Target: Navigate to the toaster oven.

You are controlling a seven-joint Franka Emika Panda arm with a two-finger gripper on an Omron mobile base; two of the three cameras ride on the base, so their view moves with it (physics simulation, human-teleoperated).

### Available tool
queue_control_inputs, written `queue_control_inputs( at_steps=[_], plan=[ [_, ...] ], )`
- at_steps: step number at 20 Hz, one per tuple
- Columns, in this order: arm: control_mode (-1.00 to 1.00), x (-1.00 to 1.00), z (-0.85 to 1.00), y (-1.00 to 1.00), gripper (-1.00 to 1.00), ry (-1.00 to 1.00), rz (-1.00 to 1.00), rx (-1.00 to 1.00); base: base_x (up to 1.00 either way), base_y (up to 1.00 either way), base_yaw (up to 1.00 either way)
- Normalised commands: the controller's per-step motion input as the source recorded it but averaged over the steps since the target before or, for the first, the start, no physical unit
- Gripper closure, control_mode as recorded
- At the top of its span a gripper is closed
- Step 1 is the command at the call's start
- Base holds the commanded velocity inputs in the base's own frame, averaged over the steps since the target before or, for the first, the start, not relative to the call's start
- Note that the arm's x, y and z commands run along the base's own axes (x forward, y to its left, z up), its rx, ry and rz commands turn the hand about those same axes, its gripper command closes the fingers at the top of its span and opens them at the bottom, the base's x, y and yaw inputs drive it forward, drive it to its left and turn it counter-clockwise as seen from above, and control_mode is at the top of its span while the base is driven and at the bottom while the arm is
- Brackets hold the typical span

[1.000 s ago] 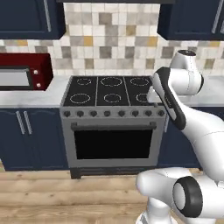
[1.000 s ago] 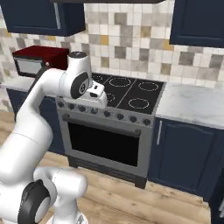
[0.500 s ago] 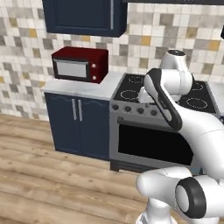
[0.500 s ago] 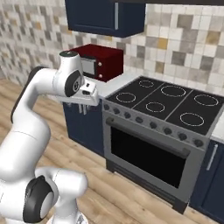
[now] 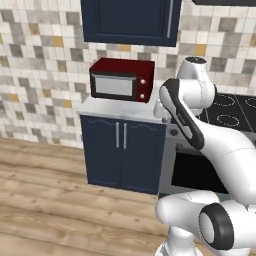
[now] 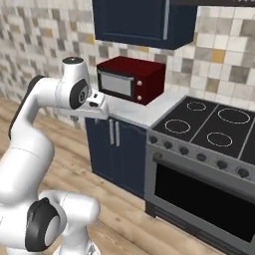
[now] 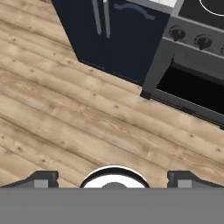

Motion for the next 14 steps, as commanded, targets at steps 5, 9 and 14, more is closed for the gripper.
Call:
queue_control_inputs(
  at_steps=[5, 9, 14],
  plan=[
    [1.0, 0.0, 0.0, 0.0, -1.0, 0.0, 0.0, 0.0, 1.0, 0.49, -0.32],
    [1.0, 0.0, 0.0, 0.0, -1.0, 0.0, 0.0, 0.0, 1.0, 0.43, -0.32],
    [1.0, 0.0, 0.0, 0.0, -1.0, 0.0, 0.0, 0.0, 0.91, 0.6, -0.18]
  ],
)
